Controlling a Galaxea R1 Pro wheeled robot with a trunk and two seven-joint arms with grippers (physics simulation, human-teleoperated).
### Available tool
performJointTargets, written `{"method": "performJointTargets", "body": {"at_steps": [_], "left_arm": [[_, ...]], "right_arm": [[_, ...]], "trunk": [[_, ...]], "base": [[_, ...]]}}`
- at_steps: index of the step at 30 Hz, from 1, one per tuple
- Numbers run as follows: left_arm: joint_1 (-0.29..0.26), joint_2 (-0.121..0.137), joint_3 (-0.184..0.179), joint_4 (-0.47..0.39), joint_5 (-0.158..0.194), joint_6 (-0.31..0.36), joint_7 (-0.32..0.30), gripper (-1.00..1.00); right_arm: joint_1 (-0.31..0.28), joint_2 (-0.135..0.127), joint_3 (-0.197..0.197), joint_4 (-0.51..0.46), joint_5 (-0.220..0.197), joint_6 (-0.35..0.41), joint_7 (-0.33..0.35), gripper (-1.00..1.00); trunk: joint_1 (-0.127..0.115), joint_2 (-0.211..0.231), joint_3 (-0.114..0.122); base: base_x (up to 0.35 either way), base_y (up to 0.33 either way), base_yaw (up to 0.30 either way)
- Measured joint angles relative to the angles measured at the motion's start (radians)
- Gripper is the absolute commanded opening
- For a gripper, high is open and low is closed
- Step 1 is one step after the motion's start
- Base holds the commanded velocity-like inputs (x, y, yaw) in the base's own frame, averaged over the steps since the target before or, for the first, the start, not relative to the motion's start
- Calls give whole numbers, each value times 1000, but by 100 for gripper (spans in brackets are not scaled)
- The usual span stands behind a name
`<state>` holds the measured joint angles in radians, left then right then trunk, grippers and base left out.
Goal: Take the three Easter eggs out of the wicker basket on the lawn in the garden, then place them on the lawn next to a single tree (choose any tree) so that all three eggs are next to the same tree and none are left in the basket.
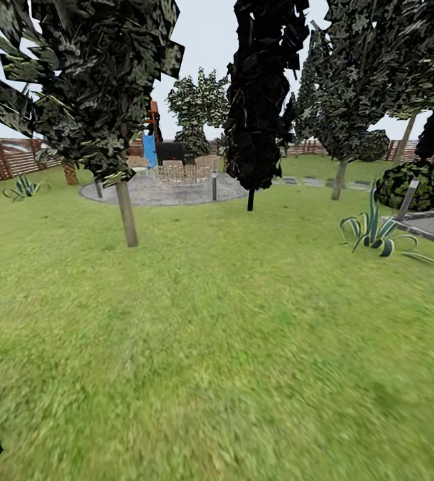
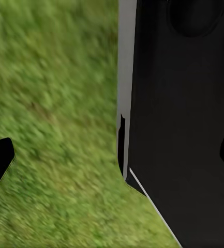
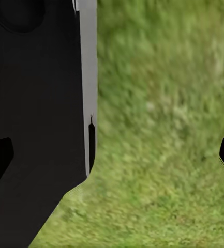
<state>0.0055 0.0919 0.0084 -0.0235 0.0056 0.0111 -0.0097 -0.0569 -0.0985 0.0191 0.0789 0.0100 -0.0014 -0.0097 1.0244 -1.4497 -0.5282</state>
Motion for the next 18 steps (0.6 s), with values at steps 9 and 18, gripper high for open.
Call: {"method": "performJointTargets", "body": {"at_steps": [9, 18], "left_arm": [[0, 0, 0, 0, 0, 0, 0, 100], [0, 0, 0, 1, 0, 0, 0, 100]], "right_arm": [[0, -1, 0, -1, 1, 0, 0, 100], [0, -1, 0, 0, 0, 0, 0, 100]], "trunk": [[0, 0, 0], [0, 0, 0]], "base": [[331, 0, 0], [331, 0, 0]]}}
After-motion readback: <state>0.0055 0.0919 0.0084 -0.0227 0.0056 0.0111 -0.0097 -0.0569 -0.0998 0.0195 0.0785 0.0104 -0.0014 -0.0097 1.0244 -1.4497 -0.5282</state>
